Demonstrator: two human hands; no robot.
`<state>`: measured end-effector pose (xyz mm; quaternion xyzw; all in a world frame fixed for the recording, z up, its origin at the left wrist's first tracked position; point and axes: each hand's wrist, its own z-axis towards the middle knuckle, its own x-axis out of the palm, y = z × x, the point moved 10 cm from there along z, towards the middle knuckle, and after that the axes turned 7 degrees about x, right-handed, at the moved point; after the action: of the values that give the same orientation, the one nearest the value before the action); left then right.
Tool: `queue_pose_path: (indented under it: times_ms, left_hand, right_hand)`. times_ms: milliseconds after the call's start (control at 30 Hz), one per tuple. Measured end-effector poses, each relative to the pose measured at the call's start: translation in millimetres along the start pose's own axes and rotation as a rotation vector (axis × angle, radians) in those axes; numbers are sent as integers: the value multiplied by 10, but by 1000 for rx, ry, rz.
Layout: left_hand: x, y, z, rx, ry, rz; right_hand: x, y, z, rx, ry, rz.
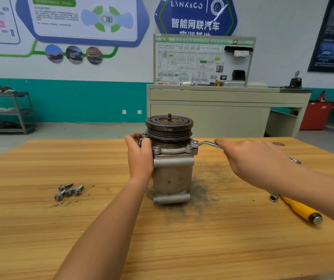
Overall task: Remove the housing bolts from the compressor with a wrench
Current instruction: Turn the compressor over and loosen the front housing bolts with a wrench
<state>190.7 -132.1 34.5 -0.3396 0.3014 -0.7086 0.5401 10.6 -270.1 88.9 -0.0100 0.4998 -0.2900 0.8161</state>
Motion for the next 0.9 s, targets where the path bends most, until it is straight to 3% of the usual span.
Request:
queue_pose_path:
  times_ms: [267, 533, 733, 800, 900]
  left_hand:
    - [5, 18, 5, -8, 5, 16]
    - [10, 11, 4, -12, 15, 17]
    - [-1, 57, 13, -33, -19, -7]
    - [9, 68, 7, -38, -23, -16]
    - [13, 60, -6, -42, -5, -18]
  right_hand:
    - [-191, 356, 9, -63, 88, -217]
    - [45, 93, 125, -228, 66, -53]
    - [219, 85, 433, -331, -72, -80]
    - [205, 190, 583, -371, -187, -29]
    - [271, 345, 762, -357, -164, 27]
